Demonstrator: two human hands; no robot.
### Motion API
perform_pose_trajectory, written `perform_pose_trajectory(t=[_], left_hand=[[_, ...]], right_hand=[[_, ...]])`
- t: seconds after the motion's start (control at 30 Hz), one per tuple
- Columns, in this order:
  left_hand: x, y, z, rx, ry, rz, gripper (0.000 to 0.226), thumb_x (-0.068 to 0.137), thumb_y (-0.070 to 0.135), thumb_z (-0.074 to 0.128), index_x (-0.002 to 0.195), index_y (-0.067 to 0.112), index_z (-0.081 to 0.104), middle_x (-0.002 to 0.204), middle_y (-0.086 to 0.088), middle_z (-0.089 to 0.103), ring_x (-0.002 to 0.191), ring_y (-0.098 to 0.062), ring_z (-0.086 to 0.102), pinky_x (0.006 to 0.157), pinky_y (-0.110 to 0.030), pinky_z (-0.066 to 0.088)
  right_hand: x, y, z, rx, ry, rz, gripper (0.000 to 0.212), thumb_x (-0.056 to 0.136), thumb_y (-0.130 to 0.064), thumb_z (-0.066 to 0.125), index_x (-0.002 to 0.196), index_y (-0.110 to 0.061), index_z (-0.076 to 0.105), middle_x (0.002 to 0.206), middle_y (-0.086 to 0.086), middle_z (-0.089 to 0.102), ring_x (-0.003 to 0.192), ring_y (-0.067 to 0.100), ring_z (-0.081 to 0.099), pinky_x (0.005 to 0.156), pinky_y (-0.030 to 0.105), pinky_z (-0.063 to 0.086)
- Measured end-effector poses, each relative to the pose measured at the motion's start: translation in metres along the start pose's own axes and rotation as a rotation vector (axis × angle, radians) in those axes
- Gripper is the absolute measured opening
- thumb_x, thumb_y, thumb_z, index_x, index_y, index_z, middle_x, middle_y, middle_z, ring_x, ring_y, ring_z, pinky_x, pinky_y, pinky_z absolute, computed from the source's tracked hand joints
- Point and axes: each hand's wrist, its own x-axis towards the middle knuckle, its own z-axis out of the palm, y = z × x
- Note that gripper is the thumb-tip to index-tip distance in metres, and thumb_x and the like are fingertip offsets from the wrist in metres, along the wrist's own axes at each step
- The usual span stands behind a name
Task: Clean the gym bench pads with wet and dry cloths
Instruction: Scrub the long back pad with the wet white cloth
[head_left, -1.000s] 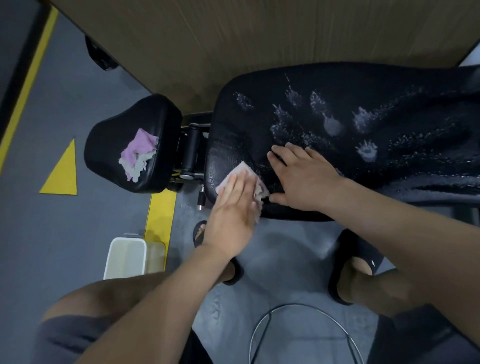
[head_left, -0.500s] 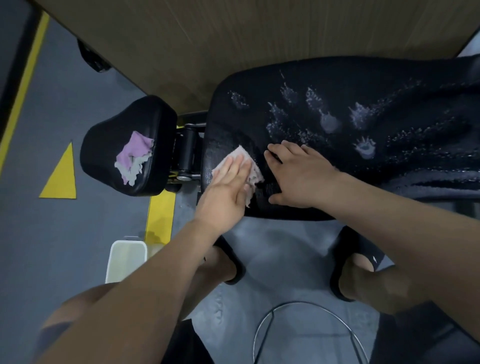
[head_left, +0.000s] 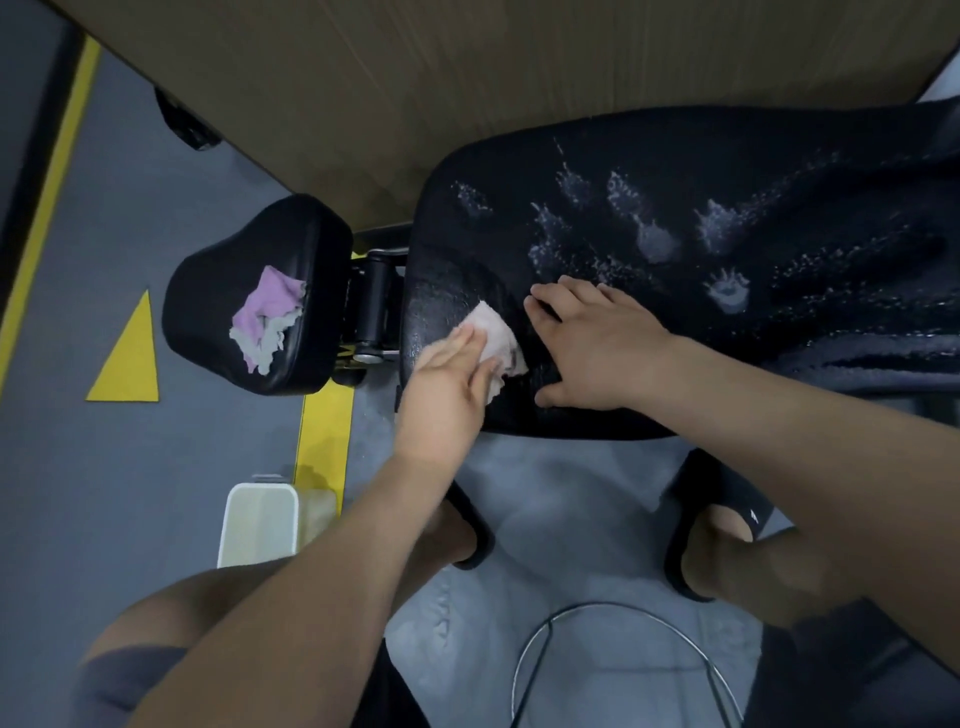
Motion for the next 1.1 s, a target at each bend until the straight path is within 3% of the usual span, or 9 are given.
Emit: perform_pose_trajectory(t=[0.13,0.27,0.37,0.5,0.57,0.6,0.7,0.9,1.1], left_hand=[[0.004,0.006,-0.016,0.025,0.057,0.028,0.020,0.097,0.013,0.059,0.108,0.010,0.075,0.096,-0.006,0.075,0.090,-0.028,0.065,0.085,-0.035,0.052],[0.039,0.012,-0.041,-0.275,-0.010,-0.234,0.011,0.103,0.022,0.055,0.103,0.022,0.066,0.085,0.011,0.067,0.078,-0.006,0.062,0.071,-0.019,0.045],[0.055,0.002,-0.036,-0.179,-0.022,-0.339,0.021,0.100,0.030,0.059,0.118,0.018,0.063,0.104,0.006,0.065,0.095,-0.011,0.064,0.083,-0.021,0.048],[0.044,-0.006,-0.029,-0.034,0.021,-0.138,0.031,0.100,0.024,0.058,0.129,0.011,0.060,0.130,-0.006,0.056,0.124,-0.023,0.052,0.109,-0.038,0.043],[0.032,-0.005,-0.023,-0.043,-0.105,-0.041,0.044,0.105,0.027,0.049,0.147,0.013,0.050,0.155,-0.003,0.044,0.147,-0.020,0.034,0.124,-0.032,0.024],[0.025,-0.003,-0.018,-0.031,-0.200,-0.025,0.053,0.107,0.032,0.043,0.157,0.015,0.035,0.166,0.001,0.026,0.156,-0.015,0.015,0.126,-0.026,0.010],[0.020,-0.002,-0.007,0.107,-0.340,-0.028,0.063,0.109,0.044,0.024,0.163,0.023,0.000,0.169,0.010,-0.013,0.153,-0.004,-0.019,0.124,-0.027,-0.010],[0.090,0.000,-0.005,0.120,-0.340,-0.123,0.061,0.109,0.047,0.017,0.163,0.026,-0.002,0.170,0.008,-0.011,0.154,-0.006,-0.015,0.128,-0.040,0.000],[-0.003,-0.006,-0.005,0.133,-0.319,0.081,0.063,0.108,0.042,0.024,0.164,0.023,0.003,0.170,0.007,-0.008,0.155,-0.007,-0.016,0.128,-0.039,0.003]], right_hand=[[0.000,0.000,-0.002,0.004,0.000,-0.002,0.113,0.087,-0.069,0.061,0.163,-0.017,-0.004,0.169,-0.003,-0.007,0.157,0.023,-0.008,0.128,0.045,0.006],[-0.001,0.002,0.000,0.017,0.008,-0.005,0.112,0.087,-0.068,0.061,0.163,-0.018,-0.004,0.170,-0.003,-0.008,0.157,0.022,-0.008,0.128,0.044,0.005],[-0.003,0.002,0.000,0.021,0.017,0.000,0.111,0.087,-0.068,0.061,0.163,-0.018,-0.004,0.170,-0.004,-0.008,0.157,0.021,-0.008,0.128,0.043,0.004],[-0.002,-0.001,-0.001,0.016,0.010,0.005,0.111,0.088,-0.067,0.061,0.163,-0.017,-0.004,0.170,-0.003,-0.008,0.157,0.023,-0.008,0.128,0.045,0.004],[-0.002,-0.001,-0.002,0.009,0.006,0.010,0.111,0.089,-0.067,0.060,0.163,-0.016,-0.005,0.170,-0.001,-0.008,0.157,0.024,-0.008,0.128,0.046,0.005],[-0.001,-0.002,-0.002,0.006,0.005,0.009,0.110,0.089,-0.067,0.059,0.163,-0.015,-0.005,0.170,-0.001,-0.009,0.157,0.024,-0.009,0.128,0.046,0.005],[-0.001,-0.002,-0.001,0.018,0.007,0.006,0.110,0.090,-0.067,0.059,0.162,-0.015,-0.006,0.170,-0.001,-0.010,0.157,0.024,-0.010,0.128,0.046,0.004],[-0.003,0.004,-0.001,0.039,0.027,-0.020,0.110,0.088,-0.068,0.060,0.163,-0.018,-0.003,0.170,-0.003,-0.008,0.157,0.023,-0.009,0.128,0.044,0.004],[0.002,-0.002,-0.005,0.019,0.020,0.020,0.117,0.085,-0.068,0.064,0.163,-0.012,-0.003,0.169,0.002,-0.007,0.157,0.025,-0.008,0.128,0.046,0.006]])
